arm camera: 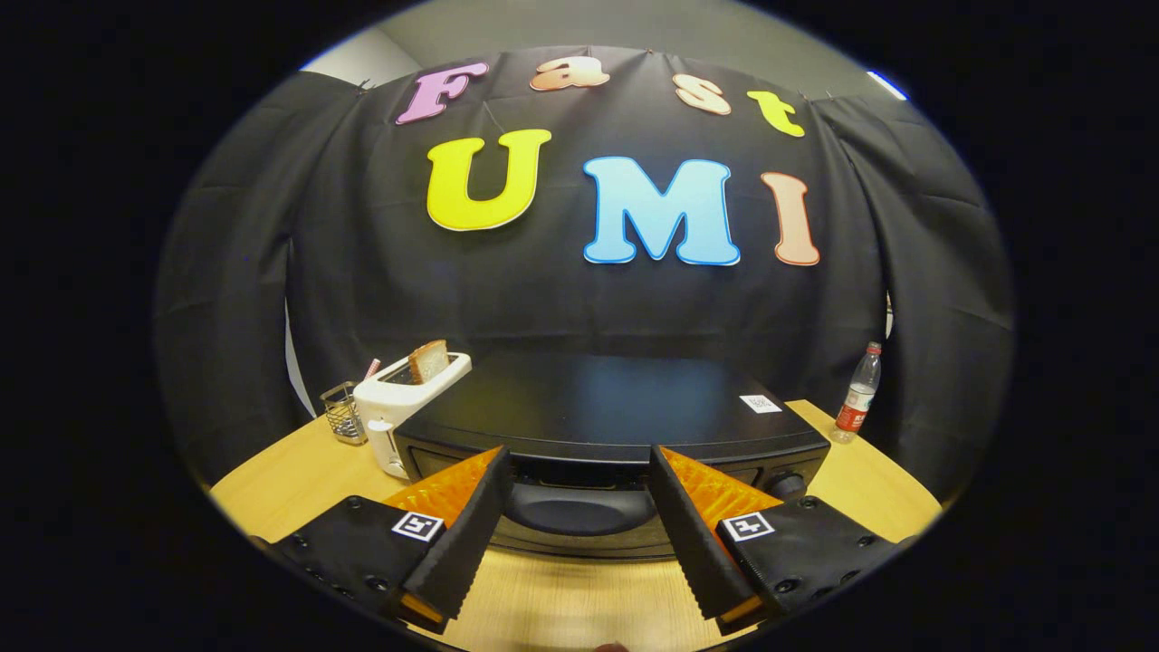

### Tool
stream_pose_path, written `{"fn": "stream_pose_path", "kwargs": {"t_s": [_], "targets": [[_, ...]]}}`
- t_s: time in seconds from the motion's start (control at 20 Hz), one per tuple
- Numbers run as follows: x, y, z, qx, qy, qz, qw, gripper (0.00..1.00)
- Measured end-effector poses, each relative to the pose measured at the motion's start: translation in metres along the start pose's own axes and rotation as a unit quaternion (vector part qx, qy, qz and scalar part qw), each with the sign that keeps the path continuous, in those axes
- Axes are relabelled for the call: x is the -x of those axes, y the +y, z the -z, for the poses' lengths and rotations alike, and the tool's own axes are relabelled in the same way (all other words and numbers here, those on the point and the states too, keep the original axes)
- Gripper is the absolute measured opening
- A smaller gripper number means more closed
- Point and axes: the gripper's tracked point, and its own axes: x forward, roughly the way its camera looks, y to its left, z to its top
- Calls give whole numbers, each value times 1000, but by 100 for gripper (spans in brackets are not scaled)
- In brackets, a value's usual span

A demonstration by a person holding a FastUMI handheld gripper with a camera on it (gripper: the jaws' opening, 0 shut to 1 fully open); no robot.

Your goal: Open the toaster oven, put the food inside, and close the toaster oven door.

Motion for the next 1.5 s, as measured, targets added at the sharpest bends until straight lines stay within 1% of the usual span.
{"fn": "stream_pose_path", "kwargs": {"t_s": [0.15, 0.35, 0.5, 0.95, 1.2, 1.5], "targets": [[-10, -3, 11, -1, 14, 9, 1000, 96], [-14, -3, 10, -20, 0, 17, 1000, 96], [-11, -2, 12, -14, -11, 17, 1000, 97], [28, 0, 39, -17, -2, 7, 1000, 97], [54, 0, 67, -11, 19, 12, 1000, 96], [70, 3, 91, 0, 43, 20, 999, 96]]}}
